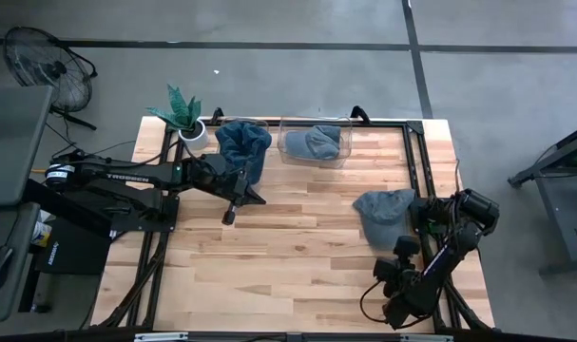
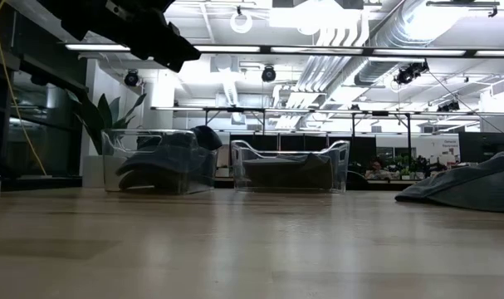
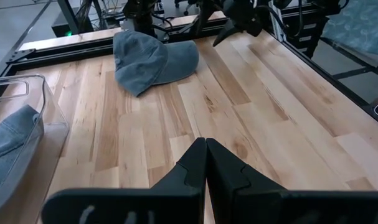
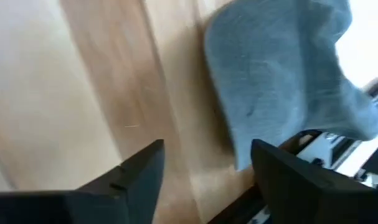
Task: Pick & Place hat
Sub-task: Put the gray cap into the right transparent bin
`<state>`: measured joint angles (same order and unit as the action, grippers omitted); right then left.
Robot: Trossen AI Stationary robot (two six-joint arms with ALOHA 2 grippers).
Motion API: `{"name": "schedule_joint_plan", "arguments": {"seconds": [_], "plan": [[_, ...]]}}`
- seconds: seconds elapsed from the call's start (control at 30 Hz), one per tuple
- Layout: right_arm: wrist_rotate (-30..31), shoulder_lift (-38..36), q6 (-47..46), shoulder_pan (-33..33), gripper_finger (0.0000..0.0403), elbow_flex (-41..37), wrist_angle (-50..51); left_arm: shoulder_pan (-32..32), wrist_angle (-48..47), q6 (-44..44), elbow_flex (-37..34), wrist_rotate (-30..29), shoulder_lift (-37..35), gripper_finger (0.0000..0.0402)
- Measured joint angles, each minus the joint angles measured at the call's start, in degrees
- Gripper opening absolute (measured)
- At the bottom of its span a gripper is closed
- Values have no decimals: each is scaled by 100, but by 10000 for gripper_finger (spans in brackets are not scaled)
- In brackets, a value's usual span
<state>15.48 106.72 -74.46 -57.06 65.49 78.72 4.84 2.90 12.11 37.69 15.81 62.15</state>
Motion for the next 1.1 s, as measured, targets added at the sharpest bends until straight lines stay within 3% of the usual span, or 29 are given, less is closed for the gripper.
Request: {"name": "schedule_joint_plan", "arguments": {"seconds": [0.2, 1.1], "plan": [[118, 0, 7, 4, 265, -149, 208, 0, 0, 14, 0, 1, 0, 0], [356, 0, 0, 18, 259, -1482, -322, 0, -2, 112, 0, 3, 0, 0]]}}
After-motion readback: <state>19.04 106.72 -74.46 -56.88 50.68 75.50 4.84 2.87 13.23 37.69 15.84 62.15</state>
